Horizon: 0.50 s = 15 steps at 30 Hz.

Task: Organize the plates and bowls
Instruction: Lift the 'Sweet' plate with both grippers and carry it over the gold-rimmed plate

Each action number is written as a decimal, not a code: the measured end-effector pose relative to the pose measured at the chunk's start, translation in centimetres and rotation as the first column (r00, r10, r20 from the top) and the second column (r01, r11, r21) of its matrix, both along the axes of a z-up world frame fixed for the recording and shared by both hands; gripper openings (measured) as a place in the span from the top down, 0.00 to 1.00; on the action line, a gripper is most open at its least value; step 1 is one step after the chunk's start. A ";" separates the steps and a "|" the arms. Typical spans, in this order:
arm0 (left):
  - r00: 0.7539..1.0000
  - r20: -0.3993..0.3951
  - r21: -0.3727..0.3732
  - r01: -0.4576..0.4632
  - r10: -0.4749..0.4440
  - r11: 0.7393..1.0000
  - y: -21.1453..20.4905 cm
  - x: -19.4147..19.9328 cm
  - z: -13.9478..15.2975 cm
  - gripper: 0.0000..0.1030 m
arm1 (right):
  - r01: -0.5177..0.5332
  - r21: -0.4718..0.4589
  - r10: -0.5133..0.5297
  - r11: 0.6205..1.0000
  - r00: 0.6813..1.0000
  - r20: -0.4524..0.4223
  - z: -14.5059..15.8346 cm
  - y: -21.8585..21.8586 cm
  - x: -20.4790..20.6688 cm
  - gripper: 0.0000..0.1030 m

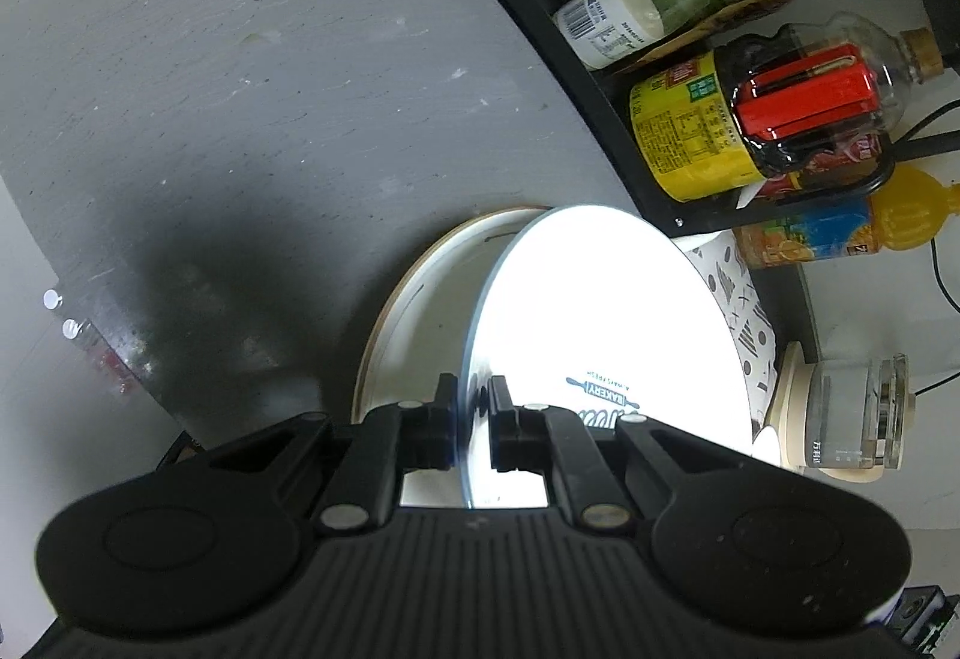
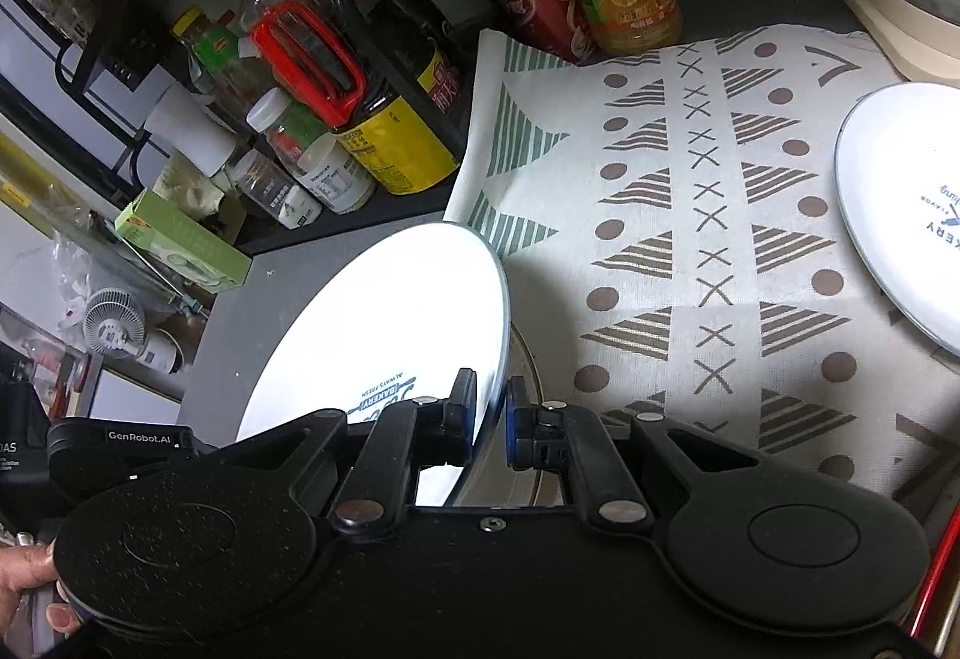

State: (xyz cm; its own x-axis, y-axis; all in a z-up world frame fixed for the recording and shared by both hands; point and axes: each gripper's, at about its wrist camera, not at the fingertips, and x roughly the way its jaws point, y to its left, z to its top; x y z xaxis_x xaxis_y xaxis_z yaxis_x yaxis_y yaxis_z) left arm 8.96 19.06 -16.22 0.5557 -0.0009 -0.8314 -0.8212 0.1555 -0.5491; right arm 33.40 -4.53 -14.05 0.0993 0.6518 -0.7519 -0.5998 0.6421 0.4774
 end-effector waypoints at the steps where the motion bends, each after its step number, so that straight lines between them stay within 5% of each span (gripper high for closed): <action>1: 1.000 -0.002 -0.001 0.001 -0.001 1.000 0.0 0.0 0.0 0.93 | 0.000 -0.002 0.000 1.000 1.000 -0.001 0.0 0.0 0.0 0.91; 15: 1.000 -0.027 -0.029 0.003 -0.003 1.000 0.1 0.1 -1.0 0.92 | 0.000 -0.041 0.000 0.999 1.000 -0.008 -0.6 0.3 -0.2 0.91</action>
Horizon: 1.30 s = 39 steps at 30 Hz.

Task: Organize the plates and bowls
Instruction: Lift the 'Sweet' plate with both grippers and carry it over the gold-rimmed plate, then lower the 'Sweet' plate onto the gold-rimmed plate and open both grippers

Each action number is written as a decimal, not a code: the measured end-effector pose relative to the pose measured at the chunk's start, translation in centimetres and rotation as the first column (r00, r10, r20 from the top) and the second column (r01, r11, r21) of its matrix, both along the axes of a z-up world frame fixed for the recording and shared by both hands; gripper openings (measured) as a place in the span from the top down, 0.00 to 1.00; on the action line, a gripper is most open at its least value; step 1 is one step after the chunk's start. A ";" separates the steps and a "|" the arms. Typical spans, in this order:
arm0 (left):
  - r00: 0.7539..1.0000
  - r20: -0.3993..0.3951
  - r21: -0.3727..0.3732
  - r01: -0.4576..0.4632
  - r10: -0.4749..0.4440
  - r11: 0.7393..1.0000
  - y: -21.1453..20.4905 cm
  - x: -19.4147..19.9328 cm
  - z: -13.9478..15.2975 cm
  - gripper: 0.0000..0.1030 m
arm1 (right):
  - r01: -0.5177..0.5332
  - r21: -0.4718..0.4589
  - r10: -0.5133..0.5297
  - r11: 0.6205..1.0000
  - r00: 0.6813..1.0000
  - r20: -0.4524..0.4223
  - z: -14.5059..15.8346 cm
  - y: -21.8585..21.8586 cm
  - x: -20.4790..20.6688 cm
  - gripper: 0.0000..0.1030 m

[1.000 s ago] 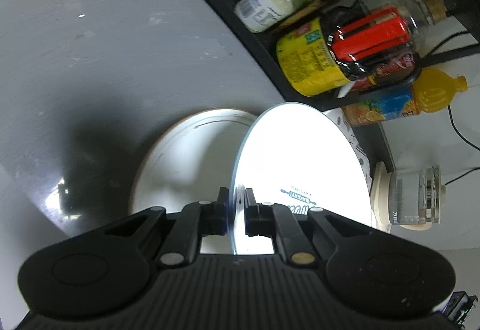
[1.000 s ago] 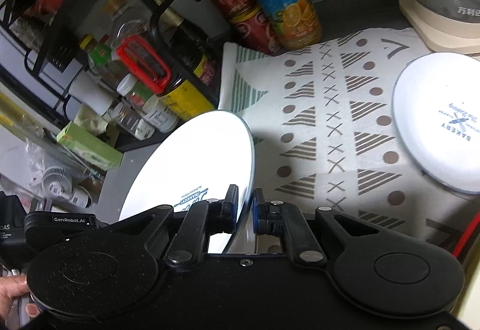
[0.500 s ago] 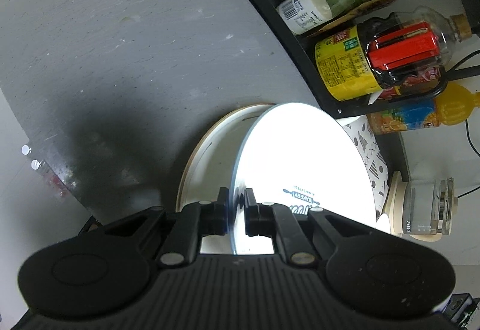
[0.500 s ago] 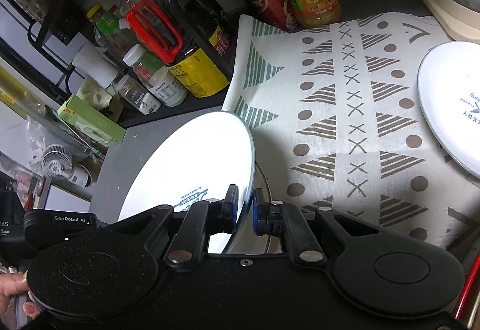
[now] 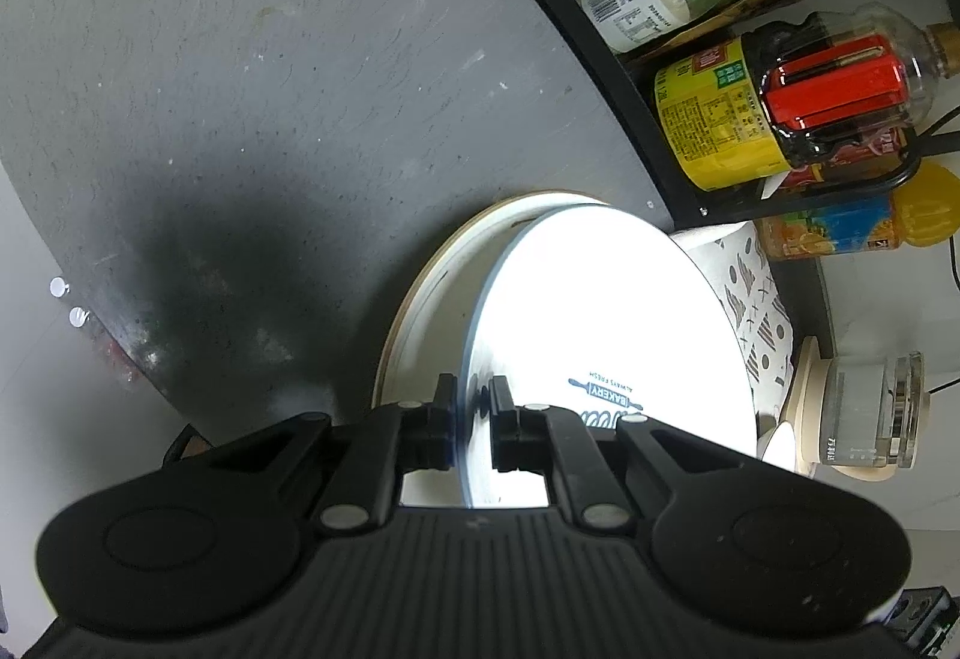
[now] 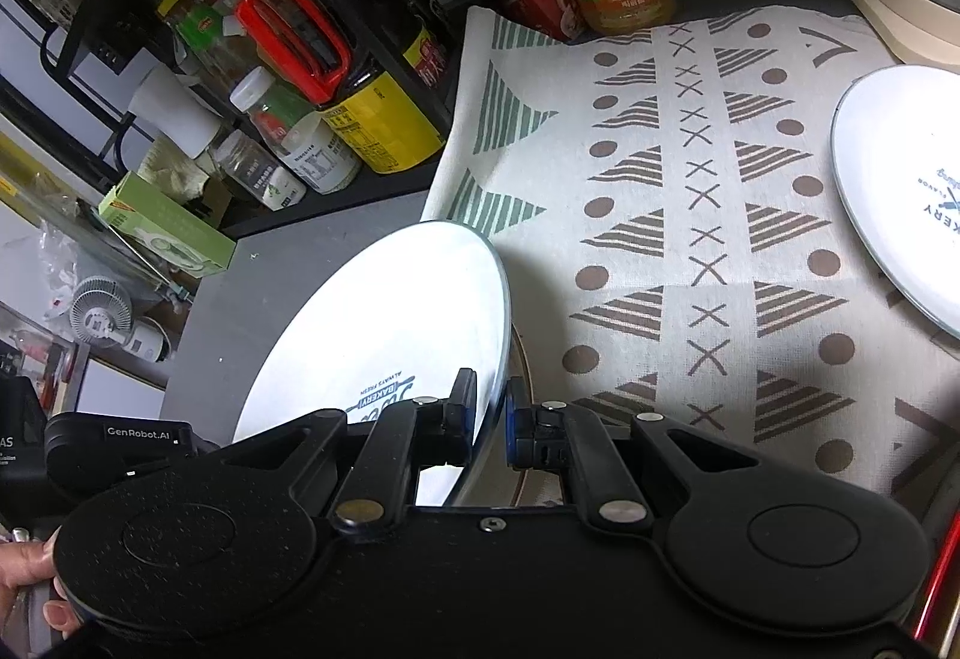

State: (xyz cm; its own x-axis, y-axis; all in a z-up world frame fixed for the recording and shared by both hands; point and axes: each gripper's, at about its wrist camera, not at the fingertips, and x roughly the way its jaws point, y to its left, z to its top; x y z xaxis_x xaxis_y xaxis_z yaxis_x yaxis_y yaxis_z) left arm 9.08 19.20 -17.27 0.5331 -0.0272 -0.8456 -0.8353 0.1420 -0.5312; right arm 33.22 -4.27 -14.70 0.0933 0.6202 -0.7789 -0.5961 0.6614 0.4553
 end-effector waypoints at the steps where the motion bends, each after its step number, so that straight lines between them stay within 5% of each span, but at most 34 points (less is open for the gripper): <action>1: 1.000 -0.010 -0.007 0.002 -0.002 1.000 0.0 0.0 0.0 0.92 | 0.000 -0.004 0.000 1.000 1.000 -0.001 0.0 0.0 0.0 0.91; 13: 1.000 -0.028 -0.016 -0.008 0.007 1.000 0.0 0.3 -0.5 0.90 | -0.004 -0.015 0.004 1.000 1.000 -0.002 -0.1 0.2 0.0 0.92; 28: 0.990 -0.113 0.000 0.087 -0.087 0.996 -0.3 2.4 -0.4 0.88 | 0.052 -0.026 -0.052 0.998 0.999 0.003 -0.5 -0.4 0.6 0.96; 36: 0.986 -0.144 0.111 0.103 -0.087 0.988 1.2 3.0 2.4 0.87 | 0.047 -0.027 -0.047 0.999 0.999 0.012 -0.6 -0.3 0.7 0.97; 39: 0.984 -0.154 0.163 0.119 -0.094 0.979 1.7 3.2 3.5 0.75 | 0.045 -0.030 -0.045 0.999 0.999 0.012 -0.7 -0.2 0.8 0.96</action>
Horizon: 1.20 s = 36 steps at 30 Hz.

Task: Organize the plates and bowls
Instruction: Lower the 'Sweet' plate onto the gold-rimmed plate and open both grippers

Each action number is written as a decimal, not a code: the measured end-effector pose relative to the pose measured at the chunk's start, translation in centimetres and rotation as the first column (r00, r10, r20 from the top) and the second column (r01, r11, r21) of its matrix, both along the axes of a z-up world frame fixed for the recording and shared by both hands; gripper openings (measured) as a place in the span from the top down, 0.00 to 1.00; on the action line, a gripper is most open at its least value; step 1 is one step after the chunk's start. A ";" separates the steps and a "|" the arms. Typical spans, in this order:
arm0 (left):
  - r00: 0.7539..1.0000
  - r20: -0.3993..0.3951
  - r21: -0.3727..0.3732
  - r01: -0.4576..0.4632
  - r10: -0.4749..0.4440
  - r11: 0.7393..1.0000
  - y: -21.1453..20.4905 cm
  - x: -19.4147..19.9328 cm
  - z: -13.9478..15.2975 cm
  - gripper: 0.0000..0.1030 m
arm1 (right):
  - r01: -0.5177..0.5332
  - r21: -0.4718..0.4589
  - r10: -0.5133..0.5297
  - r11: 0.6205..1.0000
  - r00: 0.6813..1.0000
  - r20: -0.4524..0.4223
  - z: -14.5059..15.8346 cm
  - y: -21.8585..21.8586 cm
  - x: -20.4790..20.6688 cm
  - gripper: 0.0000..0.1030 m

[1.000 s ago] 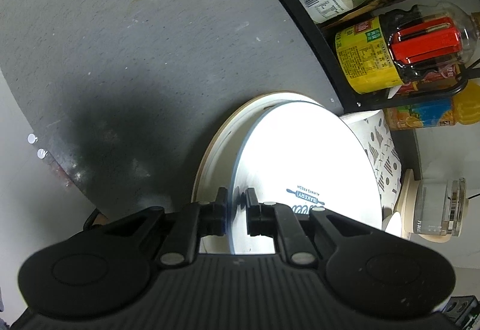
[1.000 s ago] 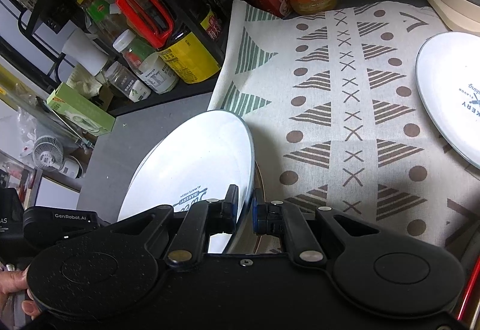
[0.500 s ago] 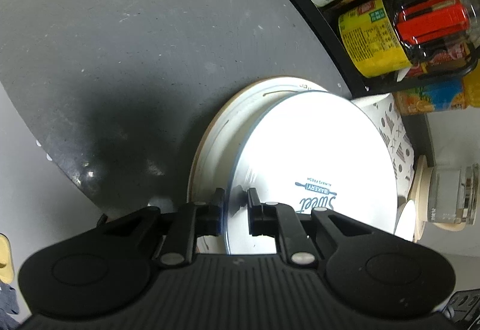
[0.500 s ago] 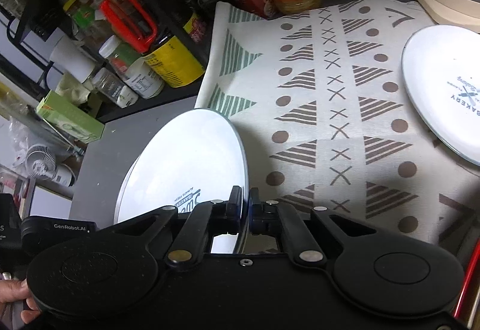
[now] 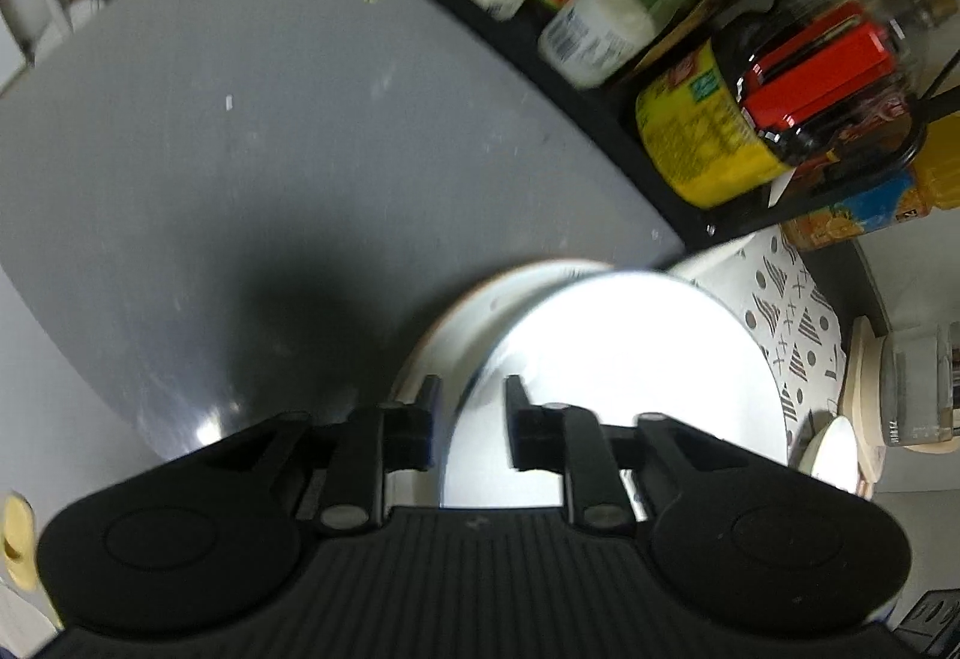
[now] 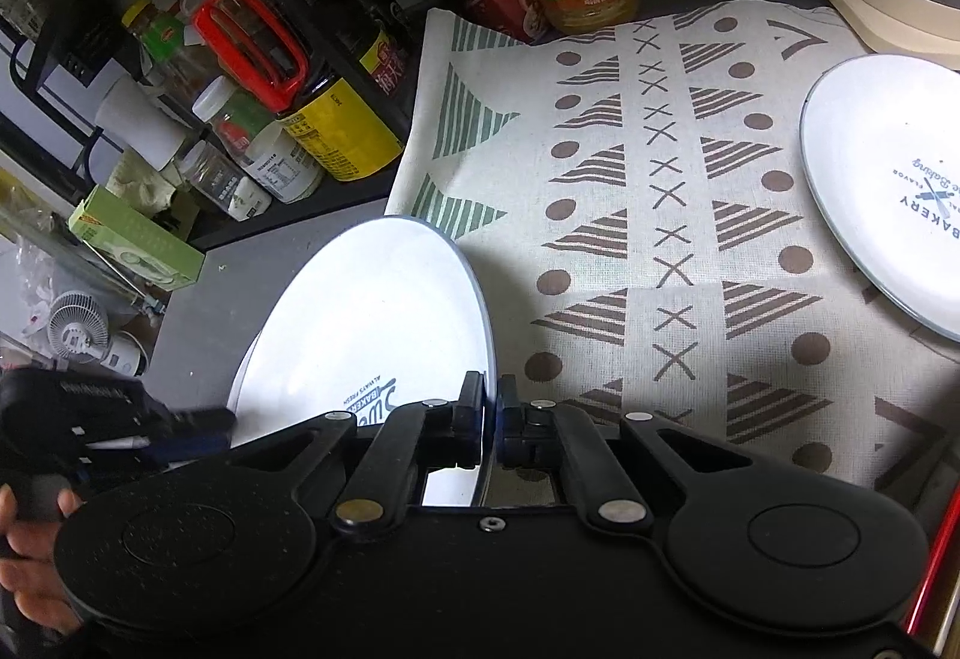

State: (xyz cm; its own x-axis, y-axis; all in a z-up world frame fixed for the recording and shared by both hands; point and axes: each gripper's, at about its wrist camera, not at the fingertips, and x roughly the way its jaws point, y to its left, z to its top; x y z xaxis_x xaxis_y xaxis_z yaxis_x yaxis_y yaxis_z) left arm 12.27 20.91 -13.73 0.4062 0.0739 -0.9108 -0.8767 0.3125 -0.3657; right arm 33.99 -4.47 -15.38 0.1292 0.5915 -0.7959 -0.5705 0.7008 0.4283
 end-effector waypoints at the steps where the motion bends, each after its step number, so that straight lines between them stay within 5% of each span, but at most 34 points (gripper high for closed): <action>1: 1.000 -0.003 0.019 -0.001 0.001 1.000 0.1 0.0 0.3 0.67 | -0.001 -0.003 0.001 1.000 1.000 0.002 0.0 0.1 0.0 0.96; 5: 1.000 -0.028 0.069 0.008 -0.006 0.998 0.4 0.0 0.7 0.52 | -0.004 -0.023 0.004 1.000 1.000 0.025 0.0 0.5 -0.2 0.95; 17: 0.997 -0.046 0.020 0.069 -0.068 0.997 -0.1 0.7 -1.3 0.51 | -0.019 -0.078 0.025 0.997 0.997 0.076 0.0 1.6 -0.5 0.91; 36: 0.995 -0.060 0.015 0.080 -0.079 0.997 0.4 0.5 -3.1 0.57 | -0.025 -0.112 0.029 0.993 0.999 0.032 -1.5 2.4 -0.9 0.83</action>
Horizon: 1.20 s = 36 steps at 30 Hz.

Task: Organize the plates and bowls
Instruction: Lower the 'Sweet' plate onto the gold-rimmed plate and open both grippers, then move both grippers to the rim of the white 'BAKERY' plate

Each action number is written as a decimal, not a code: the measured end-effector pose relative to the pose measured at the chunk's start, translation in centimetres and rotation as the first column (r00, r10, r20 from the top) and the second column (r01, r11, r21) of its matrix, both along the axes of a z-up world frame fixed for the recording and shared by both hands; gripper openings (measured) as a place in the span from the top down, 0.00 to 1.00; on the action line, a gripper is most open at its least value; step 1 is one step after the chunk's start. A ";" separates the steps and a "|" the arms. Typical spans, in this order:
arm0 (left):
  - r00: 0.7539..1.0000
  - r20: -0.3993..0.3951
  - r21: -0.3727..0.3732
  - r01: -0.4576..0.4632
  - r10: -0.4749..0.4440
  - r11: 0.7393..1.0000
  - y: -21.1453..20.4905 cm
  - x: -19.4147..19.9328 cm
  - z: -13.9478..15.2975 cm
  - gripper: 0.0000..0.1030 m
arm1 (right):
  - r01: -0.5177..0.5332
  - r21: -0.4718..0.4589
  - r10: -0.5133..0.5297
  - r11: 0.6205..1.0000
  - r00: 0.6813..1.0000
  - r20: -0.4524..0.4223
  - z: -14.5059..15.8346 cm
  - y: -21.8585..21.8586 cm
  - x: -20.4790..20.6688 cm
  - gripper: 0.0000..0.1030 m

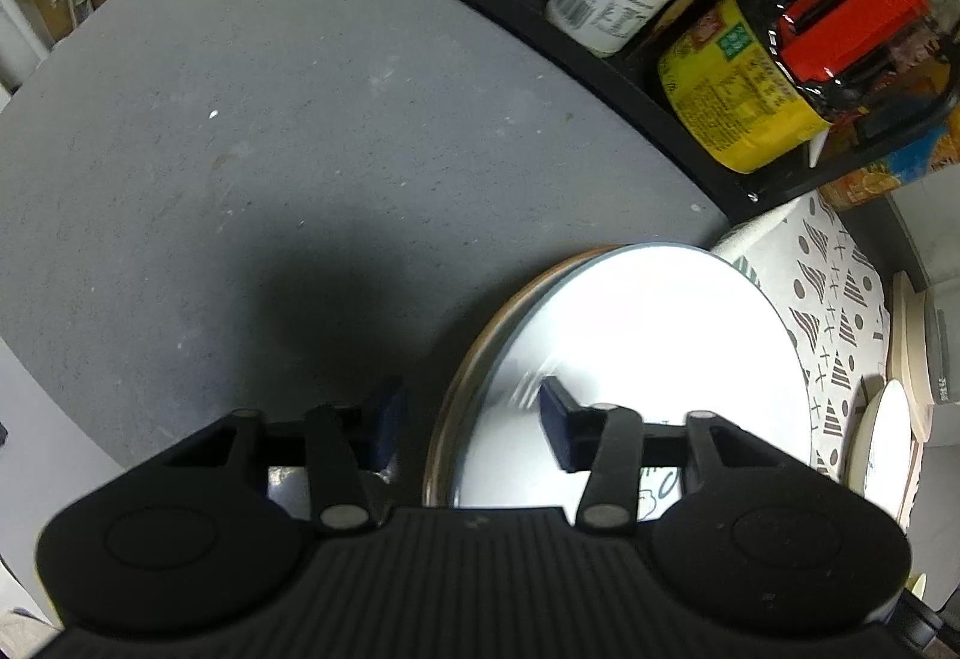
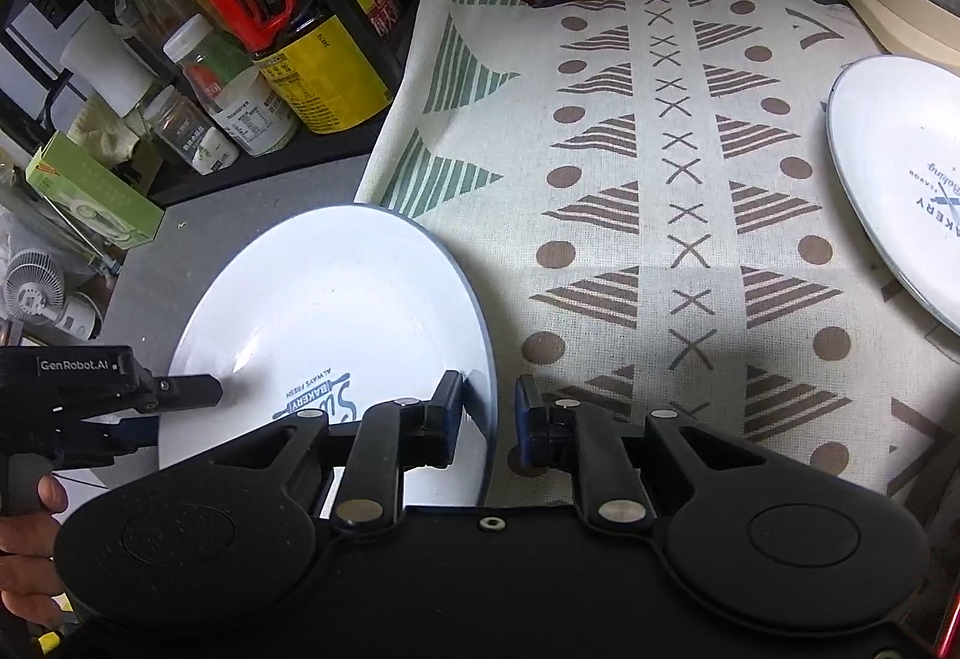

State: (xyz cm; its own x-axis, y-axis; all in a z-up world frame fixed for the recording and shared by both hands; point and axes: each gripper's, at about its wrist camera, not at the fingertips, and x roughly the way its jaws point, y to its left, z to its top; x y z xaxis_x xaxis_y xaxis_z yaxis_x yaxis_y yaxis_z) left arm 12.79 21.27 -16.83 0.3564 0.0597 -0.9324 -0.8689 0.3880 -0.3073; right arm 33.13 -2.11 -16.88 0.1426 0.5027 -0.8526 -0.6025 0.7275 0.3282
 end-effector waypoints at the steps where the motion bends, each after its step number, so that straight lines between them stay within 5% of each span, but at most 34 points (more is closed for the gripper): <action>1: 1.000 0.002 -0.001 -0.005 0.005 1.000 0.1 -0.1 -0.1 0.60 | 0.002 -0.002 -0.002 1.000 1.000 -0.003 0.0 0.0 0.0 0.83; 5: 0.999 0.039 -0.020 -0.002 0.003 1.000 0.3 -0.5 -0.3 0.72 | 0.010 -0.007 -0.010 1.000 1.000 -0.012 0.0 0.1 0.1 0.83; 17: 1.000 0.007 -0.004 -0.023 0.023 1.000 0.0 -0.6 0.7 0.71 | -0.010 0.010 0.010 1.000 1.000 -0.011 1.5 -0.2 -0.1 0.77; 28: 0.998 0.017 0.061 -0.056 0.055 0.997 -2.1 0.1 4.0 0.41 | -0.050 0.064 0.048 0.997 0.998 0.034 4.8 -1.6 0.2 0.38; 36: 0.999 0.052 0.086 0.003 -0.007 0.996 -4.5 2.9 5.6 0.39 | -0.042 0.104 0.033 0.994 0.995 0.090 7.3 -4.1 1.6 0.14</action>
